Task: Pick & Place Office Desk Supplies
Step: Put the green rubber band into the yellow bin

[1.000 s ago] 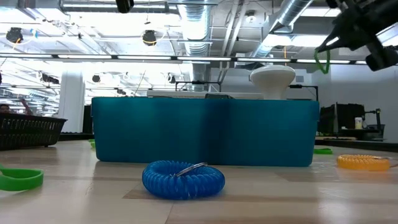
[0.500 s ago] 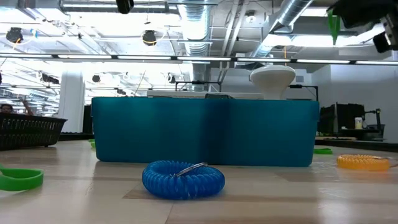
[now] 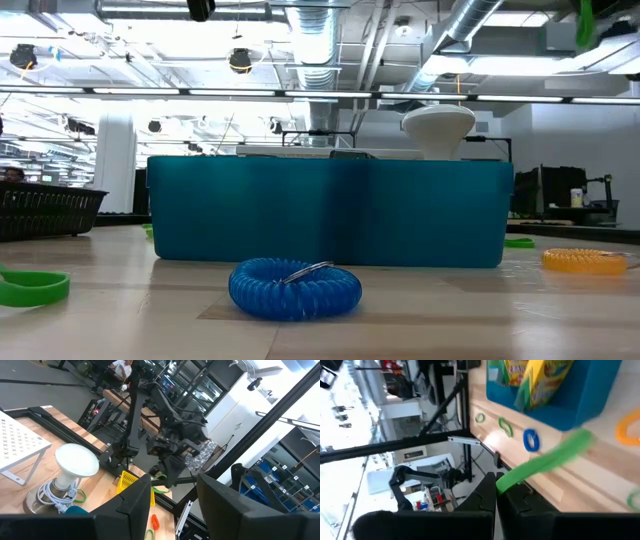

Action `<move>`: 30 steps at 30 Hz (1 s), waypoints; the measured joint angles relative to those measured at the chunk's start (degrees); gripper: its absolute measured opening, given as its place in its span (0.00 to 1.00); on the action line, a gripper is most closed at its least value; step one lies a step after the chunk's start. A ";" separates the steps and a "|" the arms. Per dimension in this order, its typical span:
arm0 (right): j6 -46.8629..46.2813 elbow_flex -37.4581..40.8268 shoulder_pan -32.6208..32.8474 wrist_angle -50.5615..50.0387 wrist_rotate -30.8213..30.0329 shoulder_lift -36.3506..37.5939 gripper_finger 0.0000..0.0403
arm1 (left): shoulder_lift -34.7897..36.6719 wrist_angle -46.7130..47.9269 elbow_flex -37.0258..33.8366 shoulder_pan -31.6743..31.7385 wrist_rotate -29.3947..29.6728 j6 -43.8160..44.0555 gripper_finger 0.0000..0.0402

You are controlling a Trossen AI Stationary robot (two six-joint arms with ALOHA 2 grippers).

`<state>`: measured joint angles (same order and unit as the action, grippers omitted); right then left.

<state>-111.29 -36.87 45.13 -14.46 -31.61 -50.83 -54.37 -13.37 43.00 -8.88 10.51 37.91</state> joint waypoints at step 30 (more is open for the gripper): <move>-15.49 -23.64 11.12 -62.00 28.85 -10.24 0.00 | 0.00 -0.19 0.00 0.02 1.84 -0.61 0.39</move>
<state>-126.78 -60.51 56.25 -76.46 -2.76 -61.07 -54.37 -13.55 43.00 -8.86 12.35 37.30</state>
